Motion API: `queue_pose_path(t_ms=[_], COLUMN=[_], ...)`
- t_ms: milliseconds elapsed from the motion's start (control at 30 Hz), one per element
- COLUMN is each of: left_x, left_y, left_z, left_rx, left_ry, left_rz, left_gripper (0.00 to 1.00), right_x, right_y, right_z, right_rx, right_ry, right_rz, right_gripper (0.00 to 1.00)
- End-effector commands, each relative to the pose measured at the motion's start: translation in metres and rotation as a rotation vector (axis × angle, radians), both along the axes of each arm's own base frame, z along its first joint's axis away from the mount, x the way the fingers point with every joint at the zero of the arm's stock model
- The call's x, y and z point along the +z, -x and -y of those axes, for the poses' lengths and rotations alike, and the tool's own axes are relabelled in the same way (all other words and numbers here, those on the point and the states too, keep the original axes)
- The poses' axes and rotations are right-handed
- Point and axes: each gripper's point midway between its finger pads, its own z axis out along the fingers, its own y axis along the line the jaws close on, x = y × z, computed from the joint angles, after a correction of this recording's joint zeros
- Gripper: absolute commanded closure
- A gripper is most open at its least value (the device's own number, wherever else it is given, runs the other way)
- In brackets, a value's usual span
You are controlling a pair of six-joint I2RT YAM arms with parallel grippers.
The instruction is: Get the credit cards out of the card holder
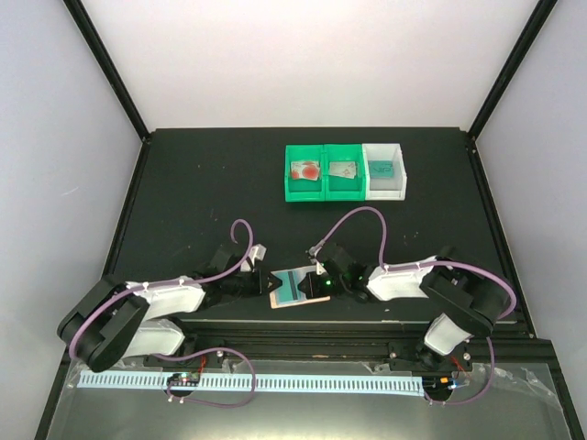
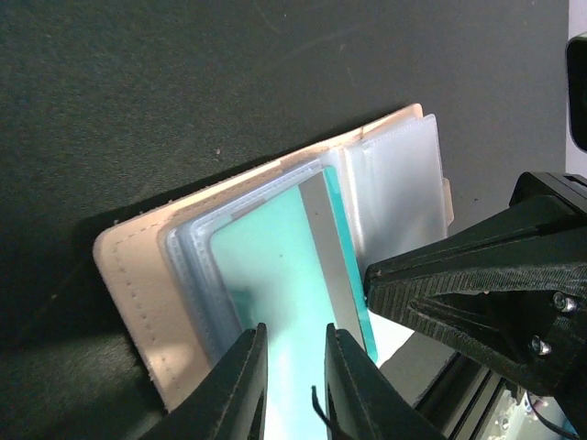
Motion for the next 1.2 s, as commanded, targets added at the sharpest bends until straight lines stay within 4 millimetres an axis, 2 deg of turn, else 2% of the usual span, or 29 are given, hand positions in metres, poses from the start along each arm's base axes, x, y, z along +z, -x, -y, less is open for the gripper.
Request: queue_pose_path(t_ms=[0,133,300,433,567,767,933,1000,1167], left_x=[-0.004,-0.004,-0.005,-0.015,-0.029,-0.030,-0.031,-0.025,-0.026], left_y=[0.003,0.005,0.004,0.007,0.009,0.008,0.009,0.006,0.006], left_z=[-0.010,-0.015,-0.014,-0.011,-0.015,-0.019,-0.024,-0.023,-0.023], left_rx=[0.023,0.044,0.046,0.030,0.048,0.053,0.057,0.061,0.056], left_ry=[-0.054,-0.063,-0.065,-0.060,-0.090,-0.123,-0.154,-0.145,-0.150], left_rz=[0.000,-0.006,0.001,-0.026,-0.053,-0.044,-0.038,-0.016,-0.015], left_gripper=[0.79,0.79,0.88,0.98,0.98,0.98,0.98,0.99,0.98], right_x=[0.008,0.011,0.009,0.005,0.002,0.001,0.000,-0.001,0.001], right_y=[0.000,0.000,-0.001,0.000,0.001,0.002,0.003,0.002,-0.001], right_z=[0.000,-0.001,0.000,-0.001,-0.002,-0.004,-0.008,-0.006,0.003], right_rx=[-0.010,-0.013,-0.030,-0.025,-0.027,-0.020,-0.011,-0.017,-0.044], right_ry=[-0.030,-0.041,-0.028,-0.026,-0.031,-0.047,-0.072,-0.070,-0.061], right_rz=[0.020,0.018,0.012,-0.002,-0.015,-0.023,-0.036,-0.032,-0.009], right_gripper=[0.99,0.99,0.92,0.87,0.87,0.88,0.99,0.99,0.99])
